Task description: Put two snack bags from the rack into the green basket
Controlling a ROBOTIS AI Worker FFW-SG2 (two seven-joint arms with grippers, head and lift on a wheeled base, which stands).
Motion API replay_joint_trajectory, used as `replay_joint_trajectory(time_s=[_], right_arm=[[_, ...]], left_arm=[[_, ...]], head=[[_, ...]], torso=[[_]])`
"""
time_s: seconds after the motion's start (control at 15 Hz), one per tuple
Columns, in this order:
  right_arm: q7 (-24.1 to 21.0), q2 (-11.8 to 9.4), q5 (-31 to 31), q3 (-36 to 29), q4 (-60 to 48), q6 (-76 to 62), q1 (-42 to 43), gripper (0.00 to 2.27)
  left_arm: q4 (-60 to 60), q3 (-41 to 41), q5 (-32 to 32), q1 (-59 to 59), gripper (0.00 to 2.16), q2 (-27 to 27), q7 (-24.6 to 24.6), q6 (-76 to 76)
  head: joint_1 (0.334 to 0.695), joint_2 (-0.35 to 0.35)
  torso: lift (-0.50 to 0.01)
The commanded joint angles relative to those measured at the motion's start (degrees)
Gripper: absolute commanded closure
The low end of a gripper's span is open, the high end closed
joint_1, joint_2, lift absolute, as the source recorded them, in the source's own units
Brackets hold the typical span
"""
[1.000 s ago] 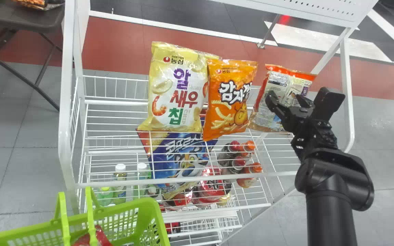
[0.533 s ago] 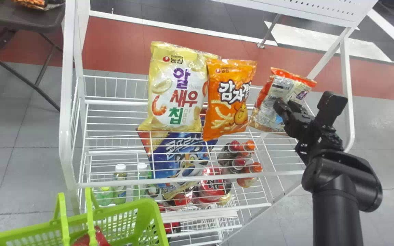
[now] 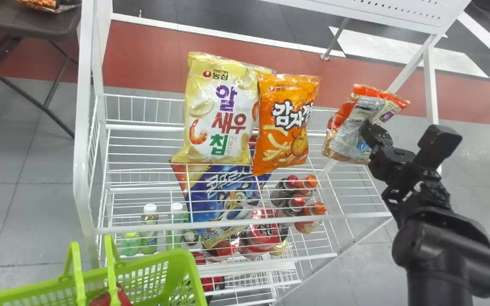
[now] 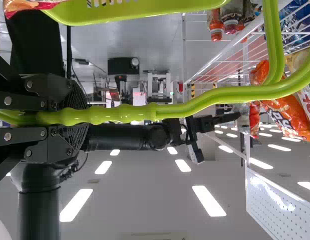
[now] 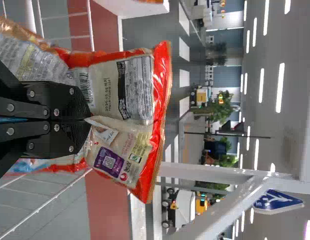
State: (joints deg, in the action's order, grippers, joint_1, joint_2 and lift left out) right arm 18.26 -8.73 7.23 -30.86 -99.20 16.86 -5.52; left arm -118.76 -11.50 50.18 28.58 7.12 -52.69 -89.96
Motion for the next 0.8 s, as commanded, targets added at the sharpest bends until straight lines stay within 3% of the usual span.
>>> replay_joint_trajectory(time_s=[0.0, 0.4, 0.53, 0.73], right_arm=[[-0.2, 0.3, 2.4, -0.3, -6.4, 0.0, -5.0, 2.24], [-0.2, 3.3, 13.1, -1.7, -28.3, 5.6, -21.3, 2.24], [0.0, 3.7, 20.4, -2.3, -34.4, 19.1, -24.4, 2.24], [0.4, 6.6, 22.0, 1.2, -40.8, 24.4, -29.5, 2.24]], left_arm=[[-0.1, 0.0, 0.0, 0.0, 1.37, 0.0, 0.0, -0.1], [0.1, 0.2, 0.0, -0.1, 1.37, 0.0, -0.3, -0.1], [0.2, 0.1, 0.0, -0.1, 1.37, 0.0, -0.4, -0.1], [0.1, 0.4, -0.2, -0.1, 1.37, -0.3, -0.5, -0.1]], head=[[0.695, -0.350], [0.695, -0.350], [0.695, -0.350], [0.695, -0.350]], torso=[[-0.005], [-0.005], [-0.005], [-0.005]])
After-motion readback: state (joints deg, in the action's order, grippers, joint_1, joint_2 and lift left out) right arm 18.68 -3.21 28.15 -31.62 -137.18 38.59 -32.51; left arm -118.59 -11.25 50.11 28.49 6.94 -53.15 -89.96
